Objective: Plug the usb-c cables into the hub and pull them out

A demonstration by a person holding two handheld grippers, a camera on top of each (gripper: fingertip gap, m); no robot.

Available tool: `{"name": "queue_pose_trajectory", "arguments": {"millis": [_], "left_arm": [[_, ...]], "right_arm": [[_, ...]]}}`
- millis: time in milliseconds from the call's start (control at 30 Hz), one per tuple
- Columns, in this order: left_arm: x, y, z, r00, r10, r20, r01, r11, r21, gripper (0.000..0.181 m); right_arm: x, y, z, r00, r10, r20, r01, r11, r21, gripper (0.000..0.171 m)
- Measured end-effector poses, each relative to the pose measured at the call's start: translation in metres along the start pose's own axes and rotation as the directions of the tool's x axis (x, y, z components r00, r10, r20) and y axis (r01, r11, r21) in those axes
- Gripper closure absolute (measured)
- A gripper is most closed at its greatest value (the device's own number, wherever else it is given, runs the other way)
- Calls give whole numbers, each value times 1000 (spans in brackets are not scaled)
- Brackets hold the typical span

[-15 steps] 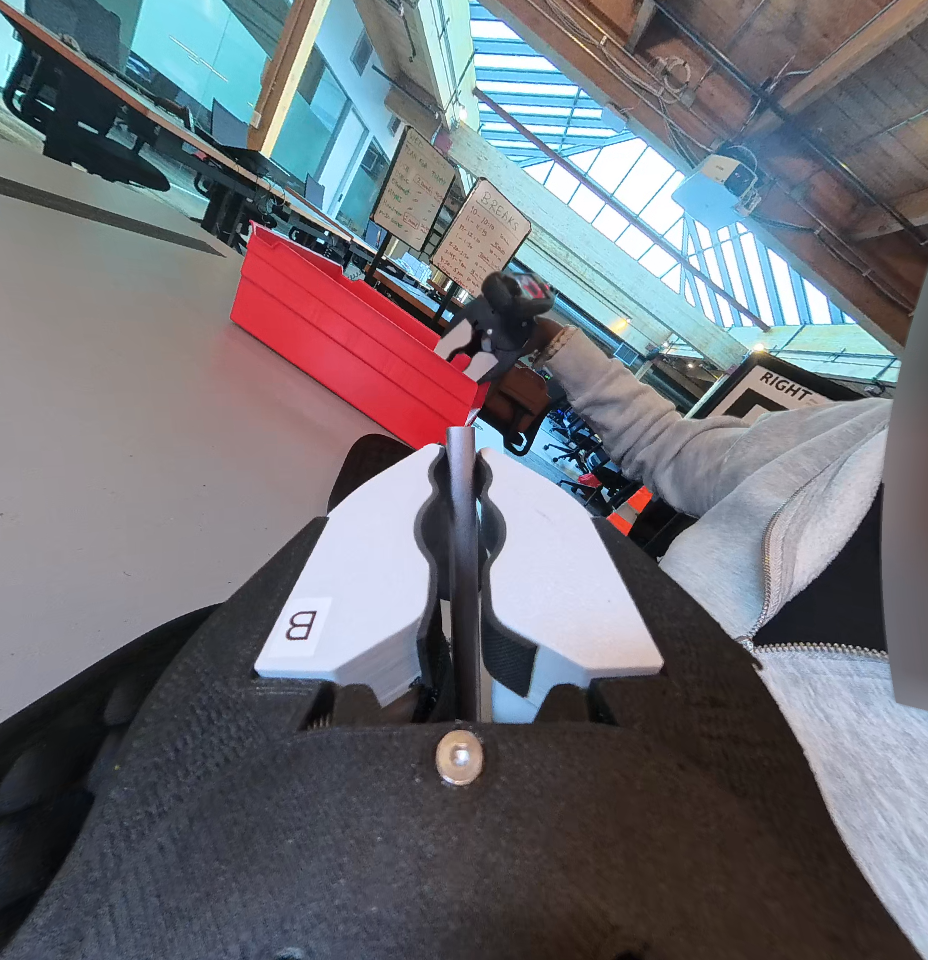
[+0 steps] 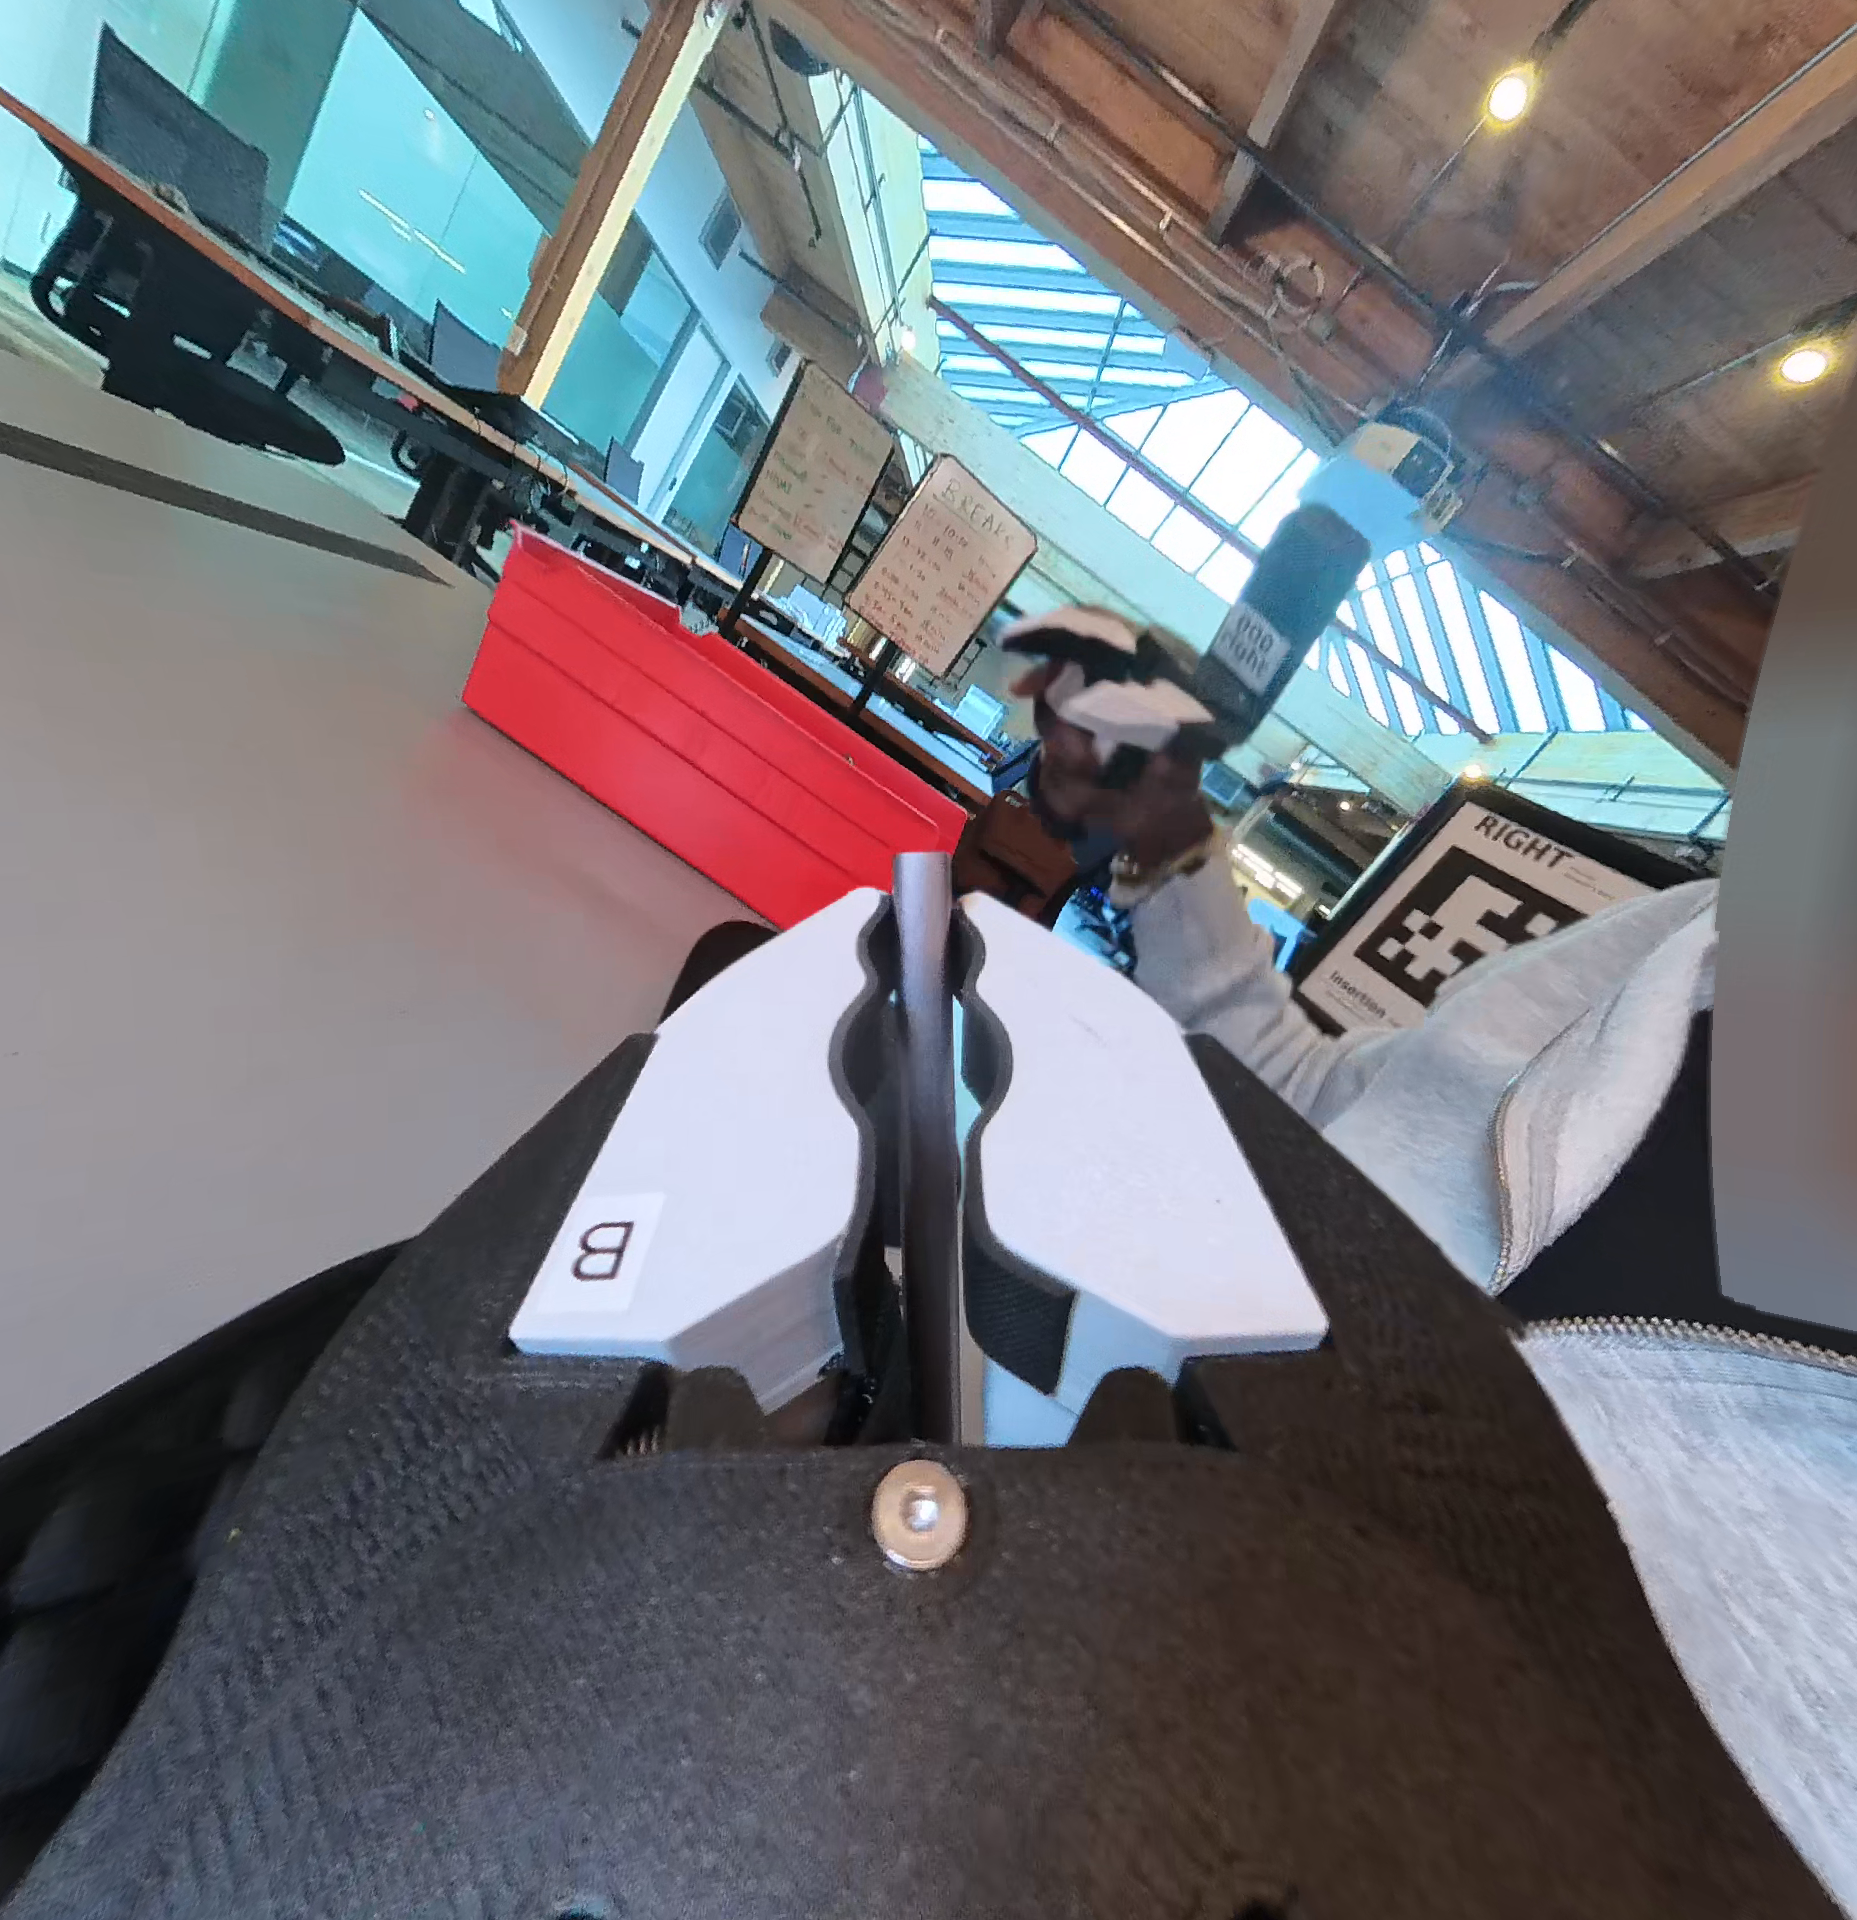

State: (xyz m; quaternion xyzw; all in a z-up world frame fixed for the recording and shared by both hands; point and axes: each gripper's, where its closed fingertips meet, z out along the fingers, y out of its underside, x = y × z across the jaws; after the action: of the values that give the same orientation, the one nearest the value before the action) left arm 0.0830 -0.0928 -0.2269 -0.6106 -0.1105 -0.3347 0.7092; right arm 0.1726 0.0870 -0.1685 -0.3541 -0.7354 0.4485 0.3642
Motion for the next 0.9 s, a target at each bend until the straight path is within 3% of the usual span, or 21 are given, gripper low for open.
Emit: {"name": "queue_pose_trajectory", "arguments": {"millis": [33, 133, 200, 233, 300, 367, 633, 733, 800, 900], "left_arm": [[1, -2, -2, 1000, -3, -4, 3, 1000, 11, 171], [3, -7, -4, 1000, -6, -3, 7, 999, 46, 171], [5, -10, -6, 1000, 2, -7, -1, 998, 67, 171], [5, -11, -7, 1000, 3, -8, -3, 997, 75, 171], [5, -11, -9, 1000, 7, -8, -6, 996, 85, 171], [4, -15, -8, 1000, 2, -12, -1, 994, 111, 171], [12, -11, -9, 997, 65, -44, -59, 992, 114, 171], [13, -6, -5, 995, 88, -38, -85, 993, 81, 171], [15, -5, -5, 994, 100, -37, -97, 992, 75, 168], [29, -9, -9, 983, 173, -64, -168, 983, 81, 149]], "right_arm": [[-29, -8, 20, 991, 68, 112, -77, 994, 79, 129], [-98, -9, 87, 905, 214, 367, -272, 956, 112, 130], [-139, -7, 132, 768, 385, 512, -445, 895, -5, 130], [-160, -7, 147, 671, 455, 585, -499, 861, -98, 122], [-179, -18, 169, 538, 534, 652, -611, 780, -135, 124], [-183, -24, 182, 482, 580, 657, -697, 708, -114, 133], [-185, -8, 196, 527, 601, 600, -683, 720, -122, 131], [-195, -8, 200, 573, 561, 598, -652, 753, -82, 160], [-193, -6, 201, 632, 528, 568, -628, 778, -24, 162], [-180, -14, 188, 708, 461, 535, -580, 812, 66, 162]]}}
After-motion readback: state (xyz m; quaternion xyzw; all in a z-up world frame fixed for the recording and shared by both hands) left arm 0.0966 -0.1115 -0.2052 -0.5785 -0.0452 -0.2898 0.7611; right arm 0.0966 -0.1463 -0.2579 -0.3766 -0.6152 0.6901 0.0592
